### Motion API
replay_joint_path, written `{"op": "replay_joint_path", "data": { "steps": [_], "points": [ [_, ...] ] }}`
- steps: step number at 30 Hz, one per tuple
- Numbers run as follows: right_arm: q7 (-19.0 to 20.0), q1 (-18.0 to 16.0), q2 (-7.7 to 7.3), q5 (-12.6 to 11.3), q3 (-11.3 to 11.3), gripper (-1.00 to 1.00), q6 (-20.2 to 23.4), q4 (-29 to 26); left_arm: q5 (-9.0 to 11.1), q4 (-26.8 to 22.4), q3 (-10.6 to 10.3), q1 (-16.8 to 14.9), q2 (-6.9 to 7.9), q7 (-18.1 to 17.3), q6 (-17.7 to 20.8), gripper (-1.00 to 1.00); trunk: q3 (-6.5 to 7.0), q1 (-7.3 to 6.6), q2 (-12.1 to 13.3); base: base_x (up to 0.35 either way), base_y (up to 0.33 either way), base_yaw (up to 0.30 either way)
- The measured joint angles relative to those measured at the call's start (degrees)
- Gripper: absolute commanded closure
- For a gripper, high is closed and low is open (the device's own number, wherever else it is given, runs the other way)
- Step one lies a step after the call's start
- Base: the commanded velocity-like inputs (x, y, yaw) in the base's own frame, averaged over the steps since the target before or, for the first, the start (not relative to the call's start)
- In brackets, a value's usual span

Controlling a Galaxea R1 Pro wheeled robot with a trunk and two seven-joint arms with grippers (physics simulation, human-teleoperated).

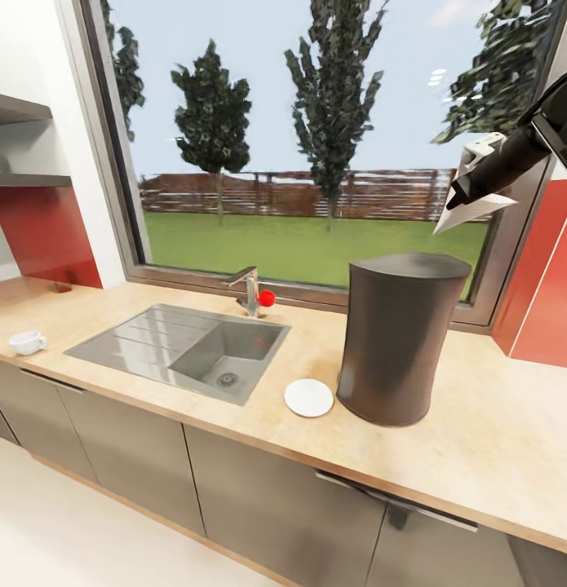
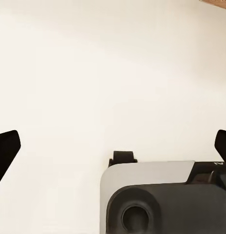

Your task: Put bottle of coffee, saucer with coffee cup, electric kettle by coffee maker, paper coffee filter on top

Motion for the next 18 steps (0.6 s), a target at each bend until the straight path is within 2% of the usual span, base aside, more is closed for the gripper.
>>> {"op": "replay_joint_path", "data": {
  "steps": [8,13,18],
  "points": [
    [0.0,0.1,0.13,0.0,0.0,1.0,0.0,0.1,0.0,0.0,0.0,0.0,0.0,0.0,0.0,-1.0,0.0,0.0,0.0,0.079,0.076,0.0],
    [0.0,0.2,0.9,-0.1,0.1,1.0,0.0,0.2,0.0,0.0,0.0,0.0,0.0,0.0,0.0,-1.0,0.0,0.0,0.0,0.09,0.168,0.0],
    [0.0,0.3,2.05,0.0,0.1,1.0,0.0,1.2,0.0,0.0,0.0,0.0,0.0,0.0,0.0,-1.0,0.0,0.01,0.0,0.021,0.046,0.0]
  ]
}}
